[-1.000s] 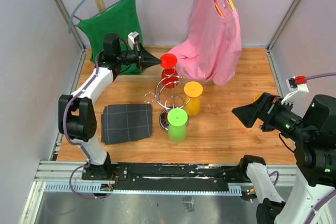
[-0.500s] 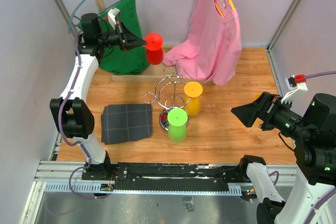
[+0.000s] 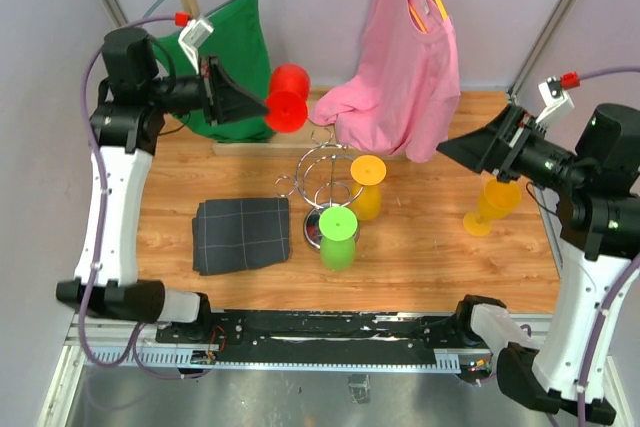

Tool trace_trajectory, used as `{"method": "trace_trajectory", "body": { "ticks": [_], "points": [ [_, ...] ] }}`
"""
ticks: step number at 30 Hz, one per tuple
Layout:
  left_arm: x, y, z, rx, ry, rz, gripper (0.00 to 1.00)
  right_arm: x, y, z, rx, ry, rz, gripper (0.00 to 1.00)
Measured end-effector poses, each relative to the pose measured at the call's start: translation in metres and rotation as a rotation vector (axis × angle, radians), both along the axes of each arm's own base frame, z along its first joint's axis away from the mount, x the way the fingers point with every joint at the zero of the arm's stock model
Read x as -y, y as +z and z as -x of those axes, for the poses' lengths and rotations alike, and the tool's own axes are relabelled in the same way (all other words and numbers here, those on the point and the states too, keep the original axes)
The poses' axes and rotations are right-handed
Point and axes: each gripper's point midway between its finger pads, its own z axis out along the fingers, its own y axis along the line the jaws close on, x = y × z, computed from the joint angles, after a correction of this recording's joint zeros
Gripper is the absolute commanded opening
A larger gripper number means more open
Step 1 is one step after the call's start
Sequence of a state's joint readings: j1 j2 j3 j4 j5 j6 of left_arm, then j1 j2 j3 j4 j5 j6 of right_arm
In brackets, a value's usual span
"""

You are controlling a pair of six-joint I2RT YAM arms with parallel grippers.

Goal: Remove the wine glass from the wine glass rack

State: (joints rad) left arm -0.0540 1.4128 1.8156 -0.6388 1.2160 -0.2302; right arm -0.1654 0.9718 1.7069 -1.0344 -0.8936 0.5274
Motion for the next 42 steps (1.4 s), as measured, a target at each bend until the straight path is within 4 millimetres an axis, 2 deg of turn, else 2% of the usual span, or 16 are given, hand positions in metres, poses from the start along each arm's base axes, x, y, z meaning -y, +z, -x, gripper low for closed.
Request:
{"method": "trace_trajectory", "body": {
  "ticks": [4,6,9,11,16,20,23,27,30,35,38,42],
  "points": [
    [0.010,0.014,0.073,0.185,-0.115,-0.010,0.00,-0.004,0.017,-0.018,0.017,0.028,-0.071,0.98],
    [0.012,0.017,0.102,0.267,-0.150,-0.014,0.00,-0.007,0.025,-0.022,0.031,0.042,-0.097,0.99],
    [0.012,0.017,0.130,0.328,-0.187,-0.013,0.00,-0.015,0.036,-0.021,0.056,0.075,-0.123,0.99],
    [0.014,0.015,0.143,0.320,-0.225,-0.002,0.00,-0.027,0.042,-0.017,0.070,0.124,-0.136,0.99],
    [0.023,-0.008,0.158,0.160,-0.332,0.026,0.00,-0.066,0.043,-0.002,0.069,0.280,-0.138,0.99],
    [0.027,-0.029,0.166,-0.011,-0.404,0.042,0.00,-0.102,0.024,0.009,0.027,0.403,-0.112,0.99],
    [0.026,-0.027,0.178,-0.056,-0.459,0.059,0.00,-0.116,0.006,0.010,-0.015,0.443,-0.091,0.98],
    [0.024,-0.021,0.189,-0.060,-0.503,0.070,0.00,-0.119,-0.012,0.008,-0.051,0.437,-0.072,0.99],
    [0.024,-0.012,0.192,-0.011,-0.516,0.071,0.00,-0.117,-0.018,0.011,-0.053,0.428,-0.068,0.99],
    [0.029,0.001,0.187,0.203,-0.483,0.049,0.00,-0.113,-0.018,0.013,-0.031,0.414,-0.071,0.99],
    [0.032,-0.001,0.177,0.343,-0.428,0.021,0.00,-0.114,-0.014,0.010,-0.026,0.408,-0.070,0.99],
    [0.038,-0.013,0.155,0.515,-0.346,-0.048,0.00,-0.116,-0.003,0.004,-0.008,0.404,-0.069,0.99]
  ]
}}
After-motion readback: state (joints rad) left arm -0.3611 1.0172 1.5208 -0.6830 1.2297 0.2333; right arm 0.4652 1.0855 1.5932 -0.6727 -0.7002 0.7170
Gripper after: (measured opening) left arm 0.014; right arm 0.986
